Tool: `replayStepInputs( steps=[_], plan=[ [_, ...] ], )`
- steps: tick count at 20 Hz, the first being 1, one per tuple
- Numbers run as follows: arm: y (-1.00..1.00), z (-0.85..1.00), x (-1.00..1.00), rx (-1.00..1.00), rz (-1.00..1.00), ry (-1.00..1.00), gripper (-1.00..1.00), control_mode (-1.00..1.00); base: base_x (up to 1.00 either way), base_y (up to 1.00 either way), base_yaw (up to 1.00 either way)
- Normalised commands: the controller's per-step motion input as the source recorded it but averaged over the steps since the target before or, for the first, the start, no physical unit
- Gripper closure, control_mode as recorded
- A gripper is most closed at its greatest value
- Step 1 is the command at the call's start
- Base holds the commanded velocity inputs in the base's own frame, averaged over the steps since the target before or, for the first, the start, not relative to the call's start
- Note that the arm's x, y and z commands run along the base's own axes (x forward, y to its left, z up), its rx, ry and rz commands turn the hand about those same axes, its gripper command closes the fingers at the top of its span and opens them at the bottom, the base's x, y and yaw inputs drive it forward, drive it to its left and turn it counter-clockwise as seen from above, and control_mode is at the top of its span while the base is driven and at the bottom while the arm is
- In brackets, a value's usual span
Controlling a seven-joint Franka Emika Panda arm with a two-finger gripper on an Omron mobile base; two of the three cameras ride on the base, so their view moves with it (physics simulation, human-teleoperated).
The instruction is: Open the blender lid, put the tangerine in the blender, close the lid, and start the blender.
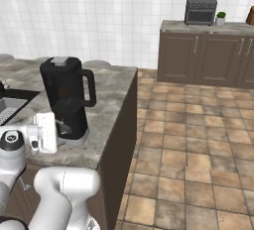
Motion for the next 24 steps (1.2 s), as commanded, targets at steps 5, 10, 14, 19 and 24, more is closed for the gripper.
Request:
replayStepInputs(
  steps=[5, 10, 14, 19, 24],
  plan=[
    [0.19, -0.22, 0.22, -0.02, 0.01, -0.08, -1.0, -1.0, 0.0, 0.0, 0.0],
    [0.17, -0.15, 0.24, 0.0, 0.03, -0.11, -1.0, -1.0, 0.0, 0.0, 0.0],
    [0.1, 0.0, 0.26, 0.0, 0.04, -0.15, -1.0, -1.0, 0.0, 0.0, 0.0],
    [0.03, 0.0, 0.25, 0.0, 0.04, -0.15, -1.0, -1.0, 0.0, 0.0, 0.0],
    [0.01, 0.0, 0.27, 0.0, 0.04, -0.17, -1.0, -1.0, 0.0, 0.0, 0.0]
  ],
)
